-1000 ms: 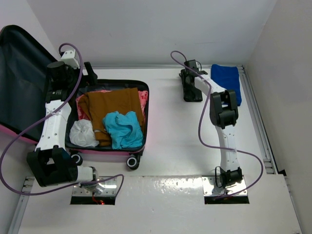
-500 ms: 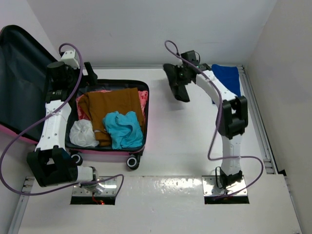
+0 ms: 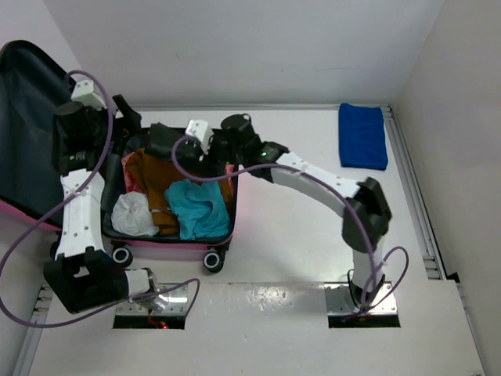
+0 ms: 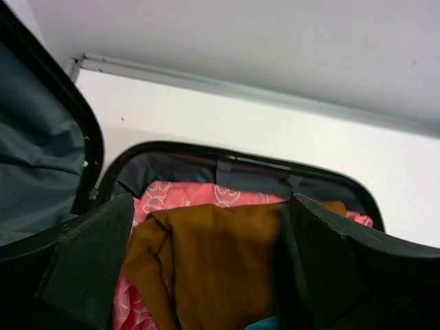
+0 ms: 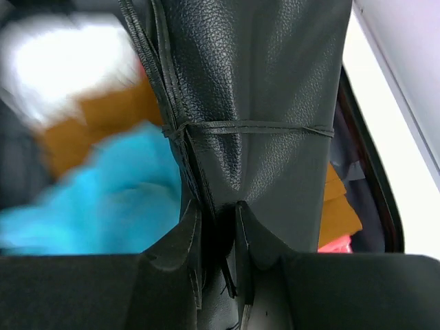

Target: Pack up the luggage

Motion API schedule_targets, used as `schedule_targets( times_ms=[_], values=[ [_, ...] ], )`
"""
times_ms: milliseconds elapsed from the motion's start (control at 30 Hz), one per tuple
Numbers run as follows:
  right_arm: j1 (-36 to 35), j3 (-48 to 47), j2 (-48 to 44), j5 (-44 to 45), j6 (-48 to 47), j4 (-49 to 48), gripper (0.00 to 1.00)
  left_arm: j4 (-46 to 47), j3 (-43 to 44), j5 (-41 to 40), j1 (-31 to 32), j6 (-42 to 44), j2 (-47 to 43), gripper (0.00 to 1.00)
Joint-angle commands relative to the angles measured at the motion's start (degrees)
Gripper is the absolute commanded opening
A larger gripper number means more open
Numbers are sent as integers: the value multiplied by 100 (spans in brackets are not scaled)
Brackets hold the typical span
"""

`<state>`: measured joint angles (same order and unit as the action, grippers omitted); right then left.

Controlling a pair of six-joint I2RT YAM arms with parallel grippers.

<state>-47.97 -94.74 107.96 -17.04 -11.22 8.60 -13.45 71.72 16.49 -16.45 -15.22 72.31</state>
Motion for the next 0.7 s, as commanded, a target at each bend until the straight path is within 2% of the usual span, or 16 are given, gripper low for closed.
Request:
schedule_targets(
  times_ms=[0,167,300,333,367,400,433,467,567,667],
  values=[
    [77,-254,759,60,-1747,-1060,0,439,-36,276,-297,-481,-410,99],
    [129,-501,1499,184,-2761,-1554,0,440,-106,443,-517,-482,-578,99],
    [305,-107,1588,-667,-3631,-1563,0,318,-247,504,-632,-367,-631,99],
    [297,77,1553,-713,-3754,-1589,6,317,-247,504,-632,-289,-631,99],
    [297,131,1535,-748,-3825,-1581,24,317,-299,504,-632,-288,-631,99],
    [297,157,1457,-757,-3774,-1537,32,317,-299,504,-632,-219,-631,99],
    [297,210,1325,-757,-3677,-1467,40,317,-299,504,-632,-218,-631,99],
    [314,219,1159,-748,-3172,-1449,51,317,-299,504,-632,-166,-631,99],
    [384,342,580,-487,-2073,-1703,64,317,-299,557,-632,-96,-570,99],
    [672,150,120,-92,-1271,-1625,68,265,-229,391,-492,133,-517,99]
  ],
)
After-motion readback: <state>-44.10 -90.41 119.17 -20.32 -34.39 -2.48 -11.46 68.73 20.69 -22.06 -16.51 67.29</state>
